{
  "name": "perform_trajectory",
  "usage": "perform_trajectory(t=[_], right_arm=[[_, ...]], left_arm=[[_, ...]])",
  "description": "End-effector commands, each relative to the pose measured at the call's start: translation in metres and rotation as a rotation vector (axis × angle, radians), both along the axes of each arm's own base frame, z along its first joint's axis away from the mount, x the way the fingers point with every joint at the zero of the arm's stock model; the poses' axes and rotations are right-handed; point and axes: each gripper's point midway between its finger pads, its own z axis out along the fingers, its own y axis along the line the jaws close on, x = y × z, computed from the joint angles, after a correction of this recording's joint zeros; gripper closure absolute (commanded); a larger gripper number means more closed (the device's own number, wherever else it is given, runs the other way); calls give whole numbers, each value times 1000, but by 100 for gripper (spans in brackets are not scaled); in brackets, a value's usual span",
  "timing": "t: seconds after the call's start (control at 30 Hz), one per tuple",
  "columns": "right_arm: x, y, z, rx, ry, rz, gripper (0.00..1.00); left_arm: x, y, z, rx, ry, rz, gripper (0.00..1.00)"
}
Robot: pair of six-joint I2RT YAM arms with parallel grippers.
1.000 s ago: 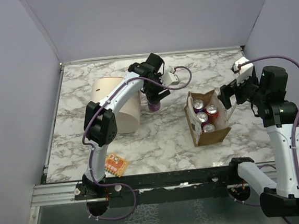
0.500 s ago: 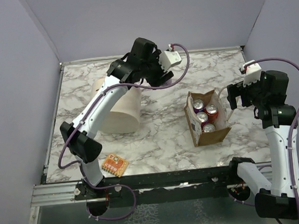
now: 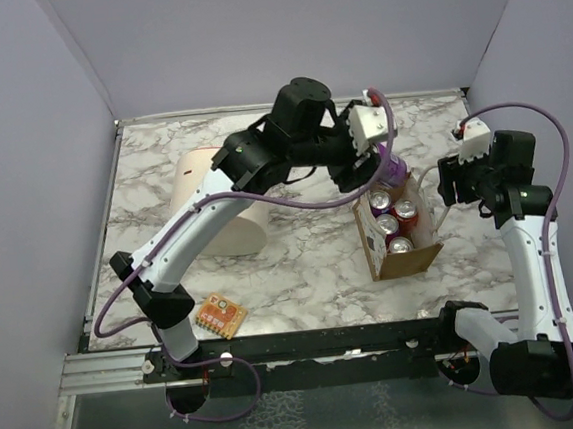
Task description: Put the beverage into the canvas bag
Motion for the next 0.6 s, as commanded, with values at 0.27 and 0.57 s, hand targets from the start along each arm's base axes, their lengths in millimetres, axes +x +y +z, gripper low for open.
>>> perform_trajectory(t=[0.27,0.57], right_arm=[[12,-12,-5,-16,-3,-53,53],[2,-25,-13,-51,0,-114,57]], left_arm=[[-47,-80,-55,65,44,-163,100],[-47,-108,-100,149,83,-152,100]])
